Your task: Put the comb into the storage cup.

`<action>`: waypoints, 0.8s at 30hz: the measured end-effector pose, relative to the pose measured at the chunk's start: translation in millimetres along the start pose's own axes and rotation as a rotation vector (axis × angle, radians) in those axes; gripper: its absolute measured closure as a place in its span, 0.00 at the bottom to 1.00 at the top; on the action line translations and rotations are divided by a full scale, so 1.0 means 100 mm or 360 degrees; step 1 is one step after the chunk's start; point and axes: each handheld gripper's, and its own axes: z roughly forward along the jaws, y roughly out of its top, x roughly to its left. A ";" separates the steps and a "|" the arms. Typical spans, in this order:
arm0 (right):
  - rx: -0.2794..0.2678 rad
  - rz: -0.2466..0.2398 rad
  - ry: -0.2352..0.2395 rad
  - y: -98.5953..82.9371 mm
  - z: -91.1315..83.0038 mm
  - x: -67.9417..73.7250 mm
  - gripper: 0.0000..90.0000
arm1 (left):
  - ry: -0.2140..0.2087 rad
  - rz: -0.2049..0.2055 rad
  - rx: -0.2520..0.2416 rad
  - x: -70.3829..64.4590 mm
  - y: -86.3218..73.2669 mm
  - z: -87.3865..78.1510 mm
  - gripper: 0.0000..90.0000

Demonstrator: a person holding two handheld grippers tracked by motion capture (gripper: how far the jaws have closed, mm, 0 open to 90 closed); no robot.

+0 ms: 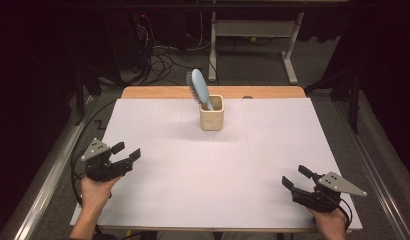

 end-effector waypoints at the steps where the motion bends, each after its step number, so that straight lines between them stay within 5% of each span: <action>1: 0.0000 0.0000 0.0000 0.00 0.00 0.00 0.29 | 0.0000 -0.0003 -0.0001 0.00 -0.01 0.00 0.36; 24: -0.0009 -0.0007 0.0009 0.00 0.00 0.01 0.29 | -0.0023 0.0014 -0.0006 -0.07 -0.18 -0.08 0.35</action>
